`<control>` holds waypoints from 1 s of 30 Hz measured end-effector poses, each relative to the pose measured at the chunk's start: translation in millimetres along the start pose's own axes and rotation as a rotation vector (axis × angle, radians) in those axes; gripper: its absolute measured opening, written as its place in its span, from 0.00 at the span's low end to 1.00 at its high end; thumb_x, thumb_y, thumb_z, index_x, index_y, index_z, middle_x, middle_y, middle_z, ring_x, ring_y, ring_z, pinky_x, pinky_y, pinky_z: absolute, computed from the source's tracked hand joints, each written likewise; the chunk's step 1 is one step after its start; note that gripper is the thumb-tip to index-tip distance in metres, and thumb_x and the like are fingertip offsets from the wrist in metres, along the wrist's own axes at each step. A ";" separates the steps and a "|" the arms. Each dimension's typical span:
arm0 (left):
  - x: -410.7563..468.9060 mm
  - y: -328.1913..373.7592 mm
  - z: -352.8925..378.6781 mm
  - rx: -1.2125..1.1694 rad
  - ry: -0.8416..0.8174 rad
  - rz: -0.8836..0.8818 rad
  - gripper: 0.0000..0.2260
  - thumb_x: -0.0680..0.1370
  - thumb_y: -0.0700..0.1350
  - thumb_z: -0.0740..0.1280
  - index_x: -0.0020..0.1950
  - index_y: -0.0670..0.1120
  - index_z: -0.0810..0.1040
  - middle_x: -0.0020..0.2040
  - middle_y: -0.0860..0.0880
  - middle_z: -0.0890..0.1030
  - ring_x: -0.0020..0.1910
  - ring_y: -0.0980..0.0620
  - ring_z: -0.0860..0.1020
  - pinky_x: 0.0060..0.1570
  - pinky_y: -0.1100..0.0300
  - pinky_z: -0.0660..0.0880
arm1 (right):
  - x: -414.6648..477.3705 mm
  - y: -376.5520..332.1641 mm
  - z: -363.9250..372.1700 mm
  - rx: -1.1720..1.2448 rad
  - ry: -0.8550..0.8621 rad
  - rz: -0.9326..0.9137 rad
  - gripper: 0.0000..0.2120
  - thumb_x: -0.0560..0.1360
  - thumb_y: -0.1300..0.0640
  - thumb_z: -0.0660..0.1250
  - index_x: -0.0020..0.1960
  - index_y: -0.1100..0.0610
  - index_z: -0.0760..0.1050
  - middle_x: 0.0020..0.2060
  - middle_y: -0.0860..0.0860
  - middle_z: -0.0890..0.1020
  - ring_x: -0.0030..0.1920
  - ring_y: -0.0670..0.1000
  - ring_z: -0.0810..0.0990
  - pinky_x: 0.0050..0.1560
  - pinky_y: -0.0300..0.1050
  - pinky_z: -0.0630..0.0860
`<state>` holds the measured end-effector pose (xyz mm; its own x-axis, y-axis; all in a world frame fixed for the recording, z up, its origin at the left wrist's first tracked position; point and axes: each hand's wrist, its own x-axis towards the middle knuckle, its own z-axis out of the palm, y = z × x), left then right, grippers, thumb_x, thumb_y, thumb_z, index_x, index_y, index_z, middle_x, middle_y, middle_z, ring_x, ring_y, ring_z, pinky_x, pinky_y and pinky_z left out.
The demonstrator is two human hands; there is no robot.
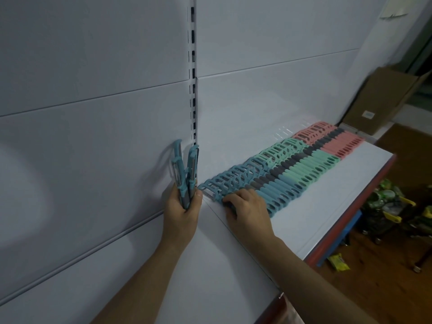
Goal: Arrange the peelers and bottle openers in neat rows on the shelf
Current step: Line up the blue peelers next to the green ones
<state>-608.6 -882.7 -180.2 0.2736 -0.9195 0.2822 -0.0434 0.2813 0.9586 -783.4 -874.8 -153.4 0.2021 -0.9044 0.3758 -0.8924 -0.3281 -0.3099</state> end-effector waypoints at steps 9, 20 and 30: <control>-3.8 17.5 -1.5 -0.247 -0.281 -0.093 0.19 0.68 0.49 0.82 0.57 0.53 0.85 0.56 0.48 0.87 0.55 0.47 0.85 0.50 0.60 0.82 | 20.4 -31.2 -20.9 0.772 0.013 0.118 0.09 0.78 0.51 0.67 0.54 0.51 0.84 0.47 0.41 0.84 0.49 0.45 0.82 0.49 0.51 0.81; -6.3 13.9 2.5 -0.272 -0.258 -0.124 0.19 0.71 0.39 0.77 0.61 0.46 0.82 0.54 0.45 0.86 0.53 0.46 0.85 0.47 0.56 0.82 | 9.1 -37.4 -9.5 0.846 -0.021 0.104 0.05 0.79 0.54 0.66 0.53 0.54 0.77 0.47 0.49 0.83 0.50 0.53 0.83 0.50 0.61 0.80; -1.7 14.4 0.0 -0.002 -0.150 0.011 0.12 0.81 0.41 0.69 0.40 0.40 0.74 0.30 0.44 0.76 0.30 0.48 0.75 0.35 0.55 0.74 | 0.3 -24.9 -18.6 1.055 -0.001 0.215 0.07 0.84 0.53 0.56 0.54 0.53 0.72 0.39 0.49 0.79 0.39 0.53 0.79 0.43 0.57 0.79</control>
<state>-609.7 -877.1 -166.9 0.1263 -0.9470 0.2953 -0.0438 0.2921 0.9554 -768.6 -861.9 -129.3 0.0830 -0.9713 0.2230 -0.1110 -0.2314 -0.9665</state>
